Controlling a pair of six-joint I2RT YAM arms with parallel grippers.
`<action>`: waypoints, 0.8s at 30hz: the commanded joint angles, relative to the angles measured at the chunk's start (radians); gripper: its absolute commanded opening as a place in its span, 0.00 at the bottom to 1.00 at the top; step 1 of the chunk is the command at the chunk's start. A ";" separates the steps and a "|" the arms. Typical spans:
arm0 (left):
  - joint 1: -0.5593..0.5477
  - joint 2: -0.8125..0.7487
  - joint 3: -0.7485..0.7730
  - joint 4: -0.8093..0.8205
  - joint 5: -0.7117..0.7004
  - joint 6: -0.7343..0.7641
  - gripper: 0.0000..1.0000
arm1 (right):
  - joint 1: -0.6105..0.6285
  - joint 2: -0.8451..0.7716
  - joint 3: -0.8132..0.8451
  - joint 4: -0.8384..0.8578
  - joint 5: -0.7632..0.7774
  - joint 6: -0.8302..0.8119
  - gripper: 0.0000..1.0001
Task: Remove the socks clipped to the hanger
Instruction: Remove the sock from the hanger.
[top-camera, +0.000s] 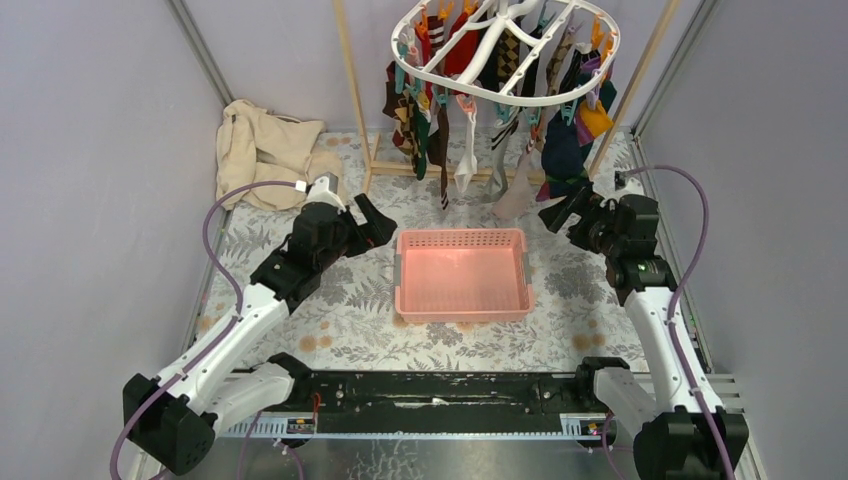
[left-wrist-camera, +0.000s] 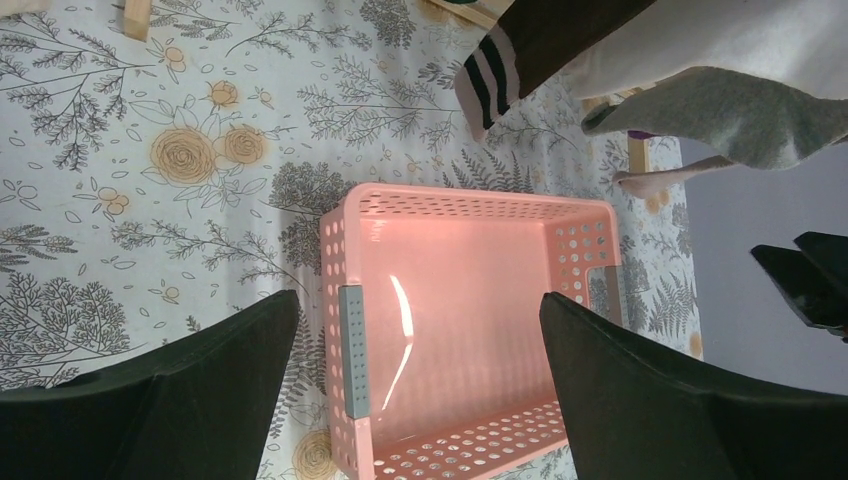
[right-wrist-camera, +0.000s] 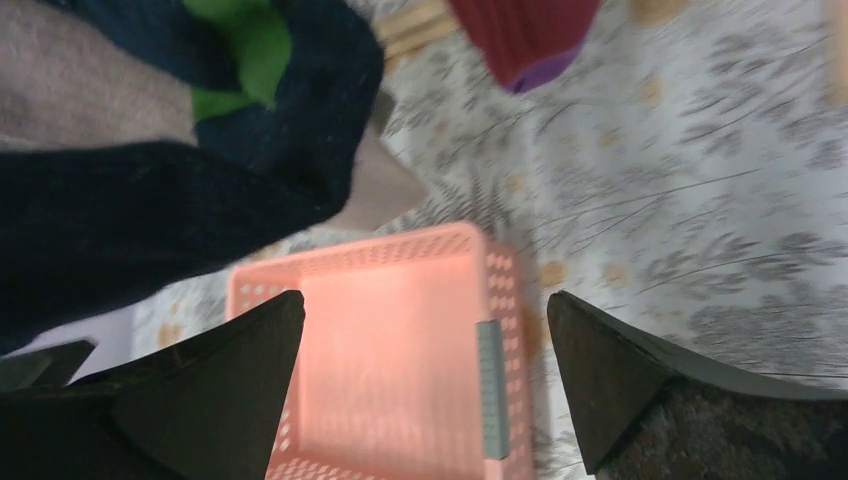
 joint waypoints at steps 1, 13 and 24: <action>-0.004 -0.013 0.039 0.028 0.009 0.014 0.99 | 0.008 0.082 -0.002 0.004 -0.262 0.084 1.00; -0.004 -0.106 -0.017 0.082 0.003 -0.006 0.99 | 0.008 0.116 -0.084 0.219 -0.467 0.218 1.00; -0.002 -0.022 -0.028 0.140 0.061 0.013 0.99 | 0.407 0.085 0.082 0.009 -0.047 0.059 1.00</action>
